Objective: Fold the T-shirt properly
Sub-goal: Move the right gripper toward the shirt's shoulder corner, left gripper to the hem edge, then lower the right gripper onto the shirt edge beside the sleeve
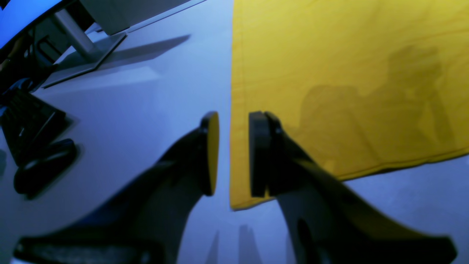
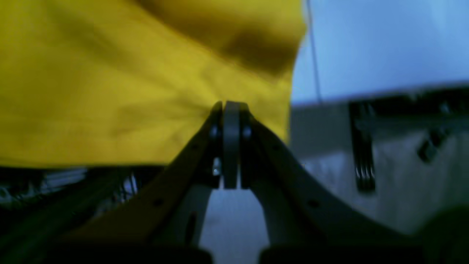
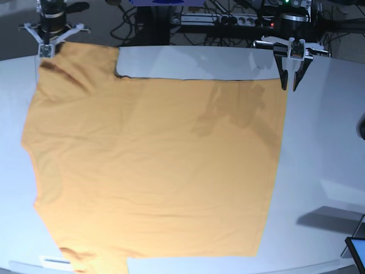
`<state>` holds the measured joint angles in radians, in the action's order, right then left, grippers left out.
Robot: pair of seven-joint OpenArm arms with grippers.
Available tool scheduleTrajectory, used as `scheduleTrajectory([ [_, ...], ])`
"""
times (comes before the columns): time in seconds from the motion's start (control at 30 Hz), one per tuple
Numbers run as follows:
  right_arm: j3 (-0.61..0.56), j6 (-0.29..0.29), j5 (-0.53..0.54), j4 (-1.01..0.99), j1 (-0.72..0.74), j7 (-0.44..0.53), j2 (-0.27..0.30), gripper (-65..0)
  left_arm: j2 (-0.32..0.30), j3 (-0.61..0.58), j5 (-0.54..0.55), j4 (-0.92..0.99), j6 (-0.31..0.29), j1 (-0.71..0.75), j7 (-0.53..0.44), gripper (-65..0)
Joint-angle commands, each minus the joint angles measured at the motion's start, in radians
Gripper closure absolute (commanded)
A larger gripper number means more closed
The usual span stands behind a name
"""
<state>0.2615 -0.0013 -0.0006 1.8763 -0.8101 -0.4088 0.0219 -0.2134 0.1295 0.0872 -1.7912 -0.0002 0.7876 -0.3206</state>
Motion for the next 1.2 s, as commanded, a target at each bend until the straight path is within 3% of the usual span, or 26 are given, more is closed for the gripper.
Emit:
scheduleTrajectory([
  [0.0,0.000,-0.003,-0.002,0.033,-0.016,0.035,0.003,0.0,-0.007,0.006,0.004,-0.012,0.009,0.011,-0.025,-14.9],
  [0.5,0.000,-0.004,-0.005,0.136,-0.058,0.044,-0.009,0.0,-0.007,0.006,0.004,-0.012,0.009,0.010,-0.025,-14.9],
  [0.73,-0.001,-0.003,-0.005,0.134,-0.028,0.136,-0.003,0.0,-0.007,0.006,0.004,-0.012,0.009,0.011,-0.025,-14.9],
  [0.87,0.095,0.014,-0.003,0.131,0.042,0.133,-0.001,0.0,-0.005,0.006,0.006,-0.012,0.009,0.013,-0.024,-15.6],
  [1.0,0.264,0.222,0.000,0.130,0.119,0.123,-0.010,-0.3,-0.007,0.032,0.006,-0.015,0.009,0.013,0.068,-15.8],
  [1.07,0.345,0.329,0.000,0.128,0.168,0.055,-0.033,-0.6,-0.001,0.058,0.023,-0.015,0.002,0.013,0.096,-15.8],
  [1.17,0.494,0.562,0.000,0.128,0.286,-0.097,-0.055,-5.9,-0.008,0.069,0.119,-0.017,-0.021,0.014,0.111,-15.8],
])
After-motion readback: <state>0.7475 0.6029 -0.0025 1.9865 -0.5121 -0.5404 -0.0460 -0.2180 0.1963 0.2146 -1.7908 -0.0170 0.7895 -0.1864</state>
